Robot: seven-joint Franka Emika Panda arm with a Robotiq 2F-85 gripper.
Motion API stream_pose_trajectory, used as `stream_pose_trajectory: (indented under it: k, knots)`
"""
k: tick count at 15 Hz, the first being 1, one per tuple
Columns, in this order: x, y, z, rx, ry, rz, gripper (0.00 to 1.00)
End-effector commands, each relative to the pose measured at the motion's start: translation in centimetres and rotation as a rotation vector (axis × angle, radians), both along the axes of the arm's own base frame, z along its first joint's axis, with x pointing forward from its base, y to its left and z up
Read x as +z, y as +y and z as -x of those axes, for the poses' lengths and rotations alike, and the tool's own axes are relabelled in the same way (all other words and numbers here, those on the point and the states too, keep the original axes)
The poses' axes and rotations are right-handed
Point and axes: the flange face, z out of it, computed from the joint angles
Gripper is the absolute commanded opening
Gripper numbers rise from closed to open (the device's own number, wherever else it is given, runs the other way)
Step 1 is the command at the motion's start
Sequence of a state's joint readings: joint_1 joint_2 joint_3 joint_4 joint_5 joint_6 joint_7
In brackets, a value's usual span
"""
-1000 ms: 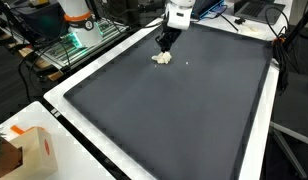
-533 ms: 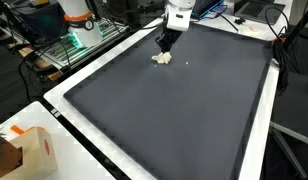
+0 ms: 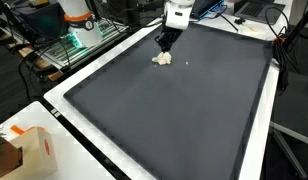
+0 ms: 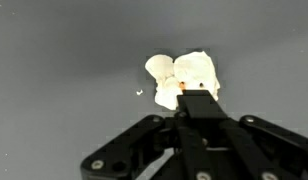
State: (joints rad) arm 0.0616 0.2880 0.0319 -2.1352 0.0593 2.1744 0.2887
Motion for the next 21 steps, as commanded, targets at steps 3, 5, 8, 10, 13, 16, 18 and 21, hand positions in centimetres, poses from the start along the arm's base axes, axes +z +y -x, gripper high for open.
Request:
stream_pose_trajectory:
  k: [3, 5, 8, 10, 13, 16, 18, 21]
  knots:
    - [3.6, -0.6, 0.8, -0.002, -0.036, -0.006, 0.03]
    - [4.8, -0.6, 0.8, -0.006, -0.049, -0.005, 0.03]
    - [6.7, -0.5, 1.0, -0.012, -0.069, 0.002, 0.03]
    - [7.9, -0.5, 1.2, -0.016, -0.081, 0.011, 0.03]
    - [9.5, -0.4, 1.6, -0.020, -0.090, 0.017, 0.03]
    - [11.0, -0.3, 2.1, -0.027, -0.100, 0.026, 0.03]
    - [12.0, -0.3, 2.3, -0.030, -0.106, 0.031, 0.03]
    - [13.2, -0.2, 2.6, -0.031, -0.121, 0.042, 0.03]
